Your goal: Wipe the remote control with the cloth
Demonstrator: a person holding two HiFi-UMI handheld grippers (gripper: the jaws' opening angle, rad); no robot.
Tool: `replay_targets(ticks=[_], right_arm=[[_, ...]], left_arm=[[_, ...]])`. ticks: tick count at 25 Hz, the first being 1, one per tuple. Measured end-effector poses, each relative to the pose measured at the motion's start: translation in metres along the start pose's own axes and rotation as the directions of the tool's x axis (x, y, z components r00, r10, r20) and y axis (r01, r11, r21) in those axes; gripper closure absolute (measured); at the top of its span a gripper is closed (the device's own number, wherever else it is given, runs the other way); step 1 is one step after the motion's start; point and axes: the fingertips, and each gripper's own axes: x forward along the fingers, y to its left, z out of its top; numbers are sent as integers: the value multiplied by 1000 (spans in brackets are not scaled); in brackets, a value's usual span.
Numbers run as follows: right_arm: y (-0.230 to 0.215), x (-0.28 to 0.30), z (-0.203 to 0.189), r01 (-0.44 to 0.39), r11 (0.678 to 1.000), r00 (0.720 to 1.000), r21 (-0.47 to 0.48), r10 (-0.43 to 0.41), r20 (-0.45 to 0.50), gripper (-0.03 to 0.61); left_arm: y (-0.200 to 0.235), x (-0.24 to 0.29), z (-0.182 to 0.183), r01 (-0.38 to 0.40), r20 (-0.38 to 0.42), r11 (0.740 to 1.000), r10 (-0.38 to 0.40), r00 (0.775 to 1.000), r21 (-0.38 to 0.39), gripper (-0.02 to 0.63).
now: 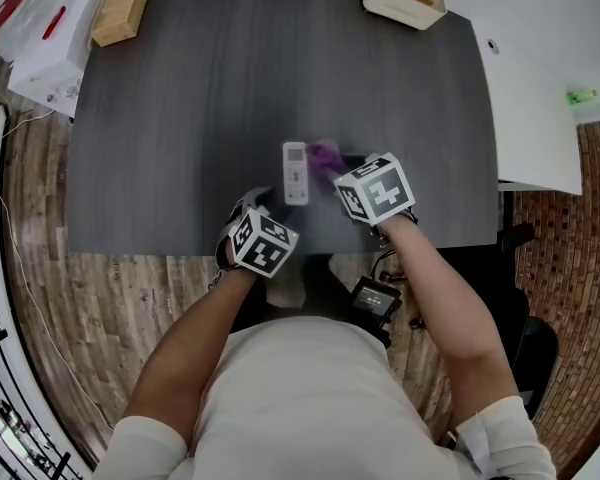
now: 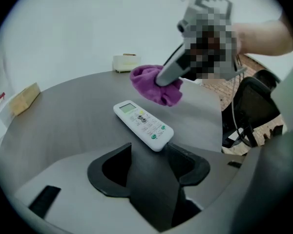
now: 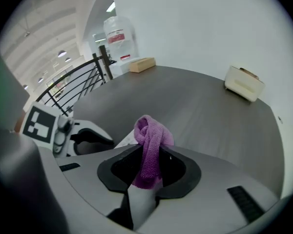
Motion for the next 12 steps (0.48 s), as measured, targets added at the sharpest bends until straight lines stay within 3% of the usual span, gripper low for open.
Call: replay_targets(ticks=[5, 12], right_arm=[[-23, 24, 19, 39, 997, 998, 66, -35, -57, 476], [1, 29, 1, -18, 997, 995, 78, 26, -101, 476]], left_arm=[[1, -2, 5, 51, 14, 996, -52, 999, 75, 380], [-3, 3, 10, 114, -18, 982, -113, 993, 153, 380]])
